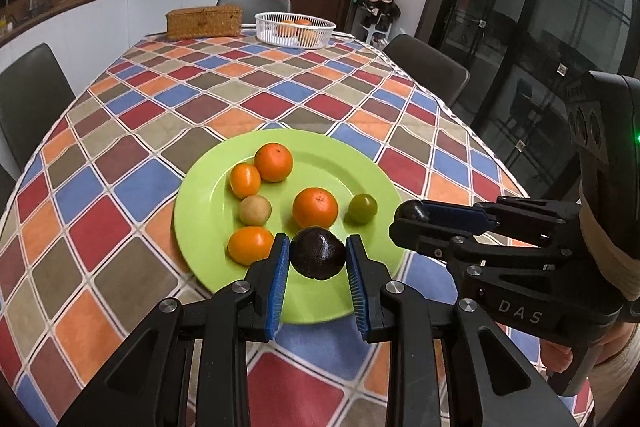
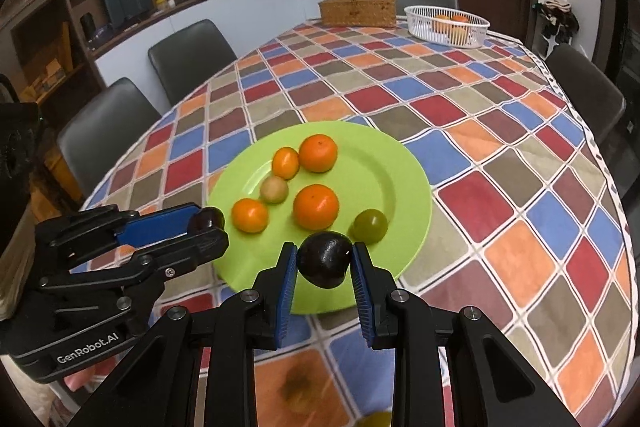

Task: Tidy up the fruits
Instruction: 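Carry both dark plums onto the green plate and open both grippers, then withdraw both open grippers toward the brown kiwi and green tomato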

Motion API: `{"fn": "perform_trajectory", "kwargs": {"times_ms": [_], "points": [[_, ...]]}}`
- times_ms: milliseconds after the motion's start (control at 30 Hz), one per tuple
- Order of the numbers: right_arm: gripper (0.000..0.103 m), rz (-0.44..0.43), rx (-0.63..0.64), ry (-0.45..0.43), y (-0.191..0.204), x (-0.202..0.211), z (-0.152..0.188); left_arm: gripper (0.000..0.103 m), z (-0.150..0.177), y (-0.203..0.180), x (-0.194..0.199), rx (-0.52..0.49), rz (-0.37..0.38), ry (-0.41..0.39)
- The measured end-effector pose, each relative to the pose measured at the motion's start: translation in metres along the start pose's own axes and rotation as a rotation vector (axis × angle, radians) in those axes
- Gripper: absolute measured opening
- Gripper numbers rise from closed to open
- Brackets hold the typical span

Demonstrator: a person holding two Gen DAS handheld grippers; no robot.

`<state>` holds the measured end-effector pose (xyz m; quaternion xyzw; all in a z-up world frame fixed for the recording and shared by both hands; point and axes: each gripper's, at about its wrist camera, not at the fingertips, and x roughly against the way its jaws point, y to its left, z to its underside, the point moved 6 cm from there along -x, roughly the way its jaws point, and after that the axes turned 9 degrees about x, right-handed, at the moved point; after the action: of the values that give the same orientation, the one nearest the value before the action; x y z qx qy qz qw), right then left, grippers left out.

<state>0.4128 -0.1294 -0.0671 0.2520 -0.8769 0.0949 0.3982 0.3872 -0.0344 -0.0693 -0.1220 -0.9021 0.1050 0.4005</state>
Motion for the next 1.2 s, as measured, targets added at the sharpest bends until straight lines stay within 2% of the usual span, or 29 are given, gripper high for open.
{"fn": "perform_trajectory", "kwargs": {"times_ms": [333, 633, 1067, 1133, 1200], "points": [[0.029, -0.008, -0.001, 0.047, -0.009, -0.024, -0.003, 0.029, -0.004, 0.008, -0.02, -0.027, -0.028, 0.017], [0.029, 0.005, -0.014, 0.045, -0.01, -0.018, -0.001, 0.032, 0.0, 0.01, -0.01, -0.043, -0.071, -0.002], [0.03, 0.054, 0.051, -0.073, 0.009, 0.048, -0.005, 0.035, 0.006, -0.012, 0.051, -0.099, -0.082, -0.079], [0.032, 0.063, 0.058, -0.091, 0.012, 0.059, -0.003, 0.037, 0.007, -0.018, 0.061, -0.111, -0.081, -0.092], [0.035, 0.076, 0.069, -0.114, 0.015, 0.072, -0.002, 0.044, 0.007, -0.023, 0.068, -0.119, -0.077, -0.101]]}}
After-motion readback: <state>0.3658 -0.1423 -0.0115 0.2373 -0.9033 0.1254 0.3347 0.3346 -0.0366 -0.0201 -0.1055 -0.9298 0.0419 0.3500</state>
